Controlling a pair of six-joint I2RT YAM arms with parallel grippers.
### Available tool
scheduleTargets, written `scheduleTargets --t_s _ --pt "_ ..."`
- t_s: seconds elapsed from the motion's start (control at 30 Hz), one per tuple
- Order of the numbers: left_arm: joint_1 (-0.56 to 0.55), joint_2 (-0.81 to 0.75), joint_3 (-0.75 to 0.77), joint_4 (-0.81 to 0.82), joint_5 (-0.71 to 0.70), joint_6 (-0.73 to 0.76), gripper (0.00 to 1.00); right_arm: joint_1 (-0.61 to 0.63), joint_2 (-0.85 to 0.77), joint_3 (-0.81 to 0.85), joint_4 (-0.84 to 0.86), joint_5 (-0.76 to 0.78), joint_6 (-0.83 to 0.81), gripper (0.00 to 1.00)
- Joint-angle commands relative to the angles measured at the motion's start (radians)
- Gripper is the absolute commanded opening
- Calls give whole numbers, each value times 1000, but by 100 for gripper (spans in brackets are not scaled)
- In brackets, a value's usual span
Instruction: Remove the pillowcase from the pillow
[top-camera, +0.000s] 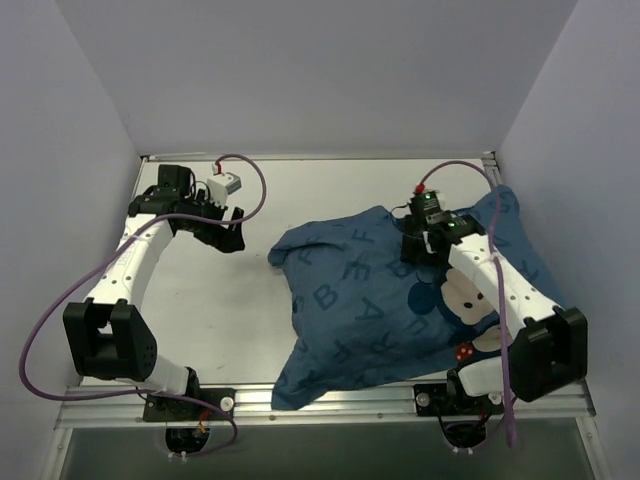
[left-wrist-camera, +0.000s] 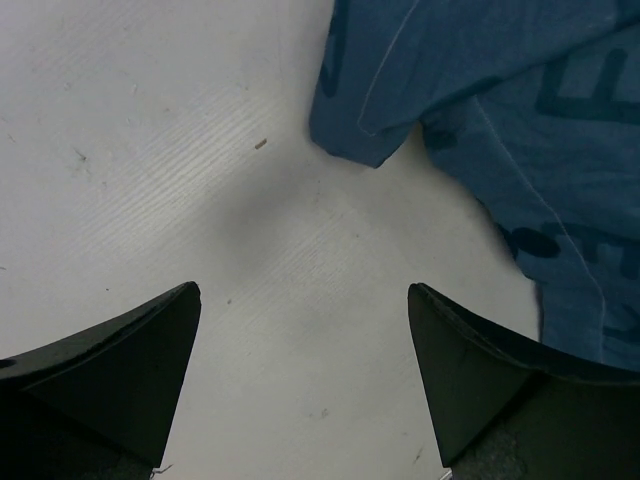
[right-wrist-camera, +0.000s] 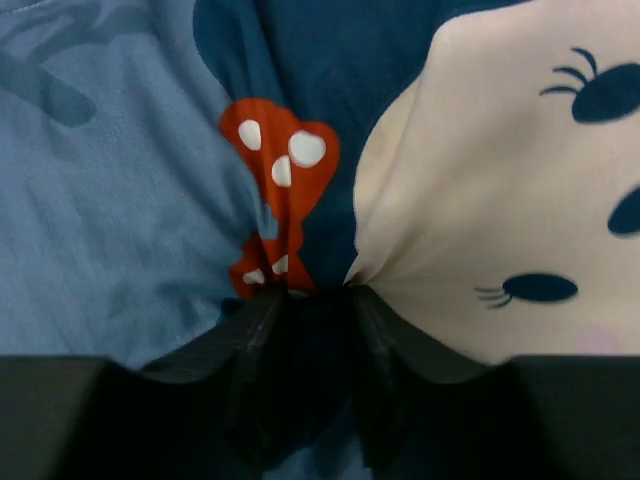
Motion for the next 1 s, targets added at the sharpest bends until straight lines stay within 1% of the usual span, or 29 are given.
scheduleTargets --t_s 0.0,0.03,0.07,0.1,0.13,0.2,0.23,0.27,0.3,0.37,0.4,0.43,0.47,0.5,0.53,0.57,0.6,0.63,0.67,0.7,0.73,0.77,0.8,0.9,0.93,0.97 --pt "4 -65 51 -165 43 103 94 153 83 -16 48 -228 199 26" --pt "3 -71 45 -176 45 114 94 218 96 15 129 -238 233 26" --pt "3 -74 22 -185 46 123 94 245 110 33 168 -245 267 22" --pt "3 -81 9 -187 45 123 94 266 128 47 211 -243 337 19" --pt "1 -85 -7 -184 46 125 94 297 134 69 294 -242 367 17" --pt "-25 -98 -60 -141 35 126 94 309 143 76 369 -223 425 12" --pt "-37 -106 -82 -116 29 126 94 319 143 66 436 -210 471 11" --pt "-51 -114 -106 -83 19 117 94 322 145 60 465 -209 492 11" --pt "-84 -124 -143 -20 -26 110 94 326 153 54 494 -209 511 11" --pt "-120 -120 -162 16 -76 111 94 342 165 41 562 -220 554 11" --pt "-144 -108 -174 52 -142 111 94 349 180 40 593 -223 566 11" --pt "-146 -99 -179 72 -174 111 94 355 186 38 611 -240 580 11" --pt "-144 -88 -183 95 -205 103 94 368 192 41 625 -249 582 12" --pt "-143 -65 -186 141 -239 102 97 371 203 47 633 -258 580 15" --pt "-140 -53 -186 161 -314 102 88 371 206 56 633 -266 572 21" --pt "-138 -39 -182 181 -346 96 78 372 208 67 627 -283 545 37" --pt "-138 -14 -176 215 -375 96 54 368 203 102 584 -282 520 45" --pt "-134 0 -167 230 -432 94 37 363 200 130 547 -272 491 50" --pt "-129 12 -142 250 -460 82 23 354 197 161 495 -247 414 66" --pt "-125 39 -127 284 -483 76 13 327 194 232 393 -234 372 72" --pt "-106 55 -107 296 -495 71 2 304 191 268 339 -225 329 76" --pt "-95 72 -55 312 -526 60 2 274 185 297 294 -223 251 78" --pt "-83 110 -23 316 -529 53 2 200 167 334 218 -226 215 79" --pt "-52 190 114 327 -520 31 2 74 102 350 118 -238 110 80" --pt "-48 208 148 327 -517 27 2 -6 84 340 99 -248 88 80" --pt "-42 245 209 324 -497 24 2 -40 50 336 82 -252 72 80"
